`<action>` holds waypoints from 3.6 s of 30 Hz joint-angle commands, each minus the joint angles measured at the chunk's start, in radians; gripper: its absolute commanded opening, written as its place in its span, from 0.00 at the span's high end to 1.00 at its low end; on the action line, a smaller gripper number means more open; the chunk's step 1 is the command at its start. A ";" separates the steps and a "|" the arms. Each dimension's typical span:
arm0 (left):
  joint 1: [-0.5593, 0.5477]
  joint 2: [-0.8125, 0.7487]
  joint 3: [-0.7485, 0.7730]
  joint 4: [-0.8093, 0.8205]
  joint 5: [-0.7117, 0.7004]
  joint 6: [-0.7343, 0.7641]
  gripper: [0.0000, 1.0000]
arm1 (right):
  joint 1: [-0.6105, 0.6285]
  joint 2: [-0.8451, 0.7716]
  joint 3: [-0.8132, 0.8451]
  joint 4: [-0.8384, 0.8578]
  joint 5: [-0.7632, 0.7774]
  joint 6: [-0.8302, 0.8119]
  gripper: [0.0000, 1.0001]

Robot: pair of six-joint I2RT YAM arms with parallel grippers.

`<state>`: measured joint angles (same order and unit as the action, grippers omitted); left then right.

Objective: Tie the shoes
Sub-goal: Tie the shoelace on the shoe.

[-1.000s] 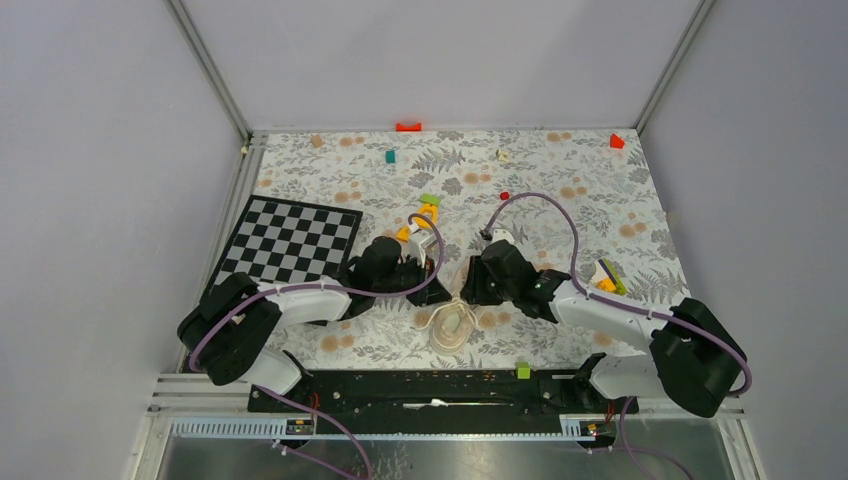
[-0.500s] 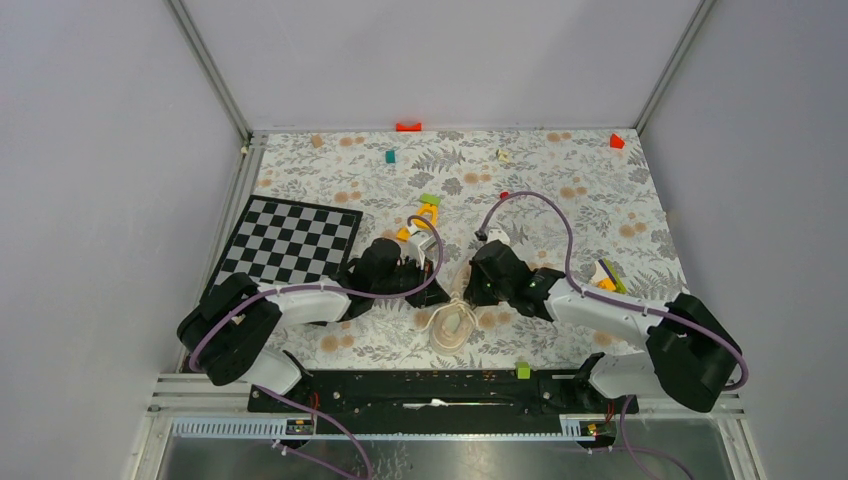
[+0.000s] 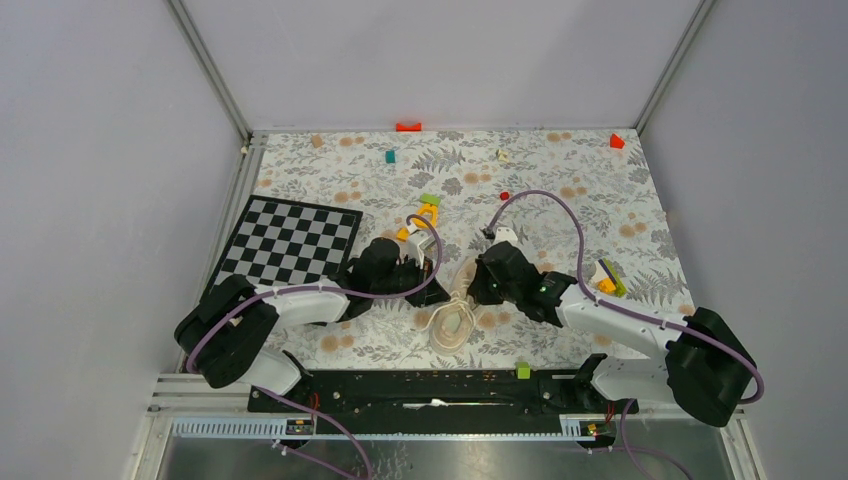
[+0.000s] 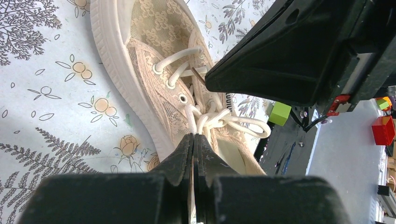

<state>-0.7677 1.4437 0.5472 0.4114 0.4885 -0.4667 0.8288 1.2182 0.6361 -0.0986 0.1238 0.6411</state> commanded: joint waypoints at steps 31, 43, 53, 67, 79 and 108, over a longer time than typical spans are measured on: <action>-0.004 -0.018 -0.001 0.025 0.026 0.022 1.00 | 0.006 0.019 0.074 0.058 0.191 -0.038 1.00; -0.004 -0.023 -0.007 0.028 0.028 0.023 1.00 | -0.005 0.079 0.099 0.073 0.187 -0.043 1.00; -0.005 -0.019 -0.011 0.027 0.037 0.023 1.00 | -0.017 0.132 0.121 0.088 0.177 -0.037 0.97; -0.005 -0.029 -0.015 0.026 0.000 0.016 1.00 | -0.001 -0.261 -0.095 0.035 0.047 0.049 0.43; -0.005 -0.024 0.005 0.006 -0.011 0.016 1.00 | 0.108 -0.243 -0.167 0.125 0.015 0.123 0.42; 0.049 -0.098 -0.015 -0.011 -0.107 -0.064 1.00 | 0.112 -0.326 -0.228 0.041 0.060 0.150 1.00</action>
<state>-0.7334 1.3758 0.5400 0.3901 0.4286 -0.5167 0.9314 0.9146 0.4236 -0.0437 0.1501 0.7769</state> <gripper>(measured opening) 0.011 0.021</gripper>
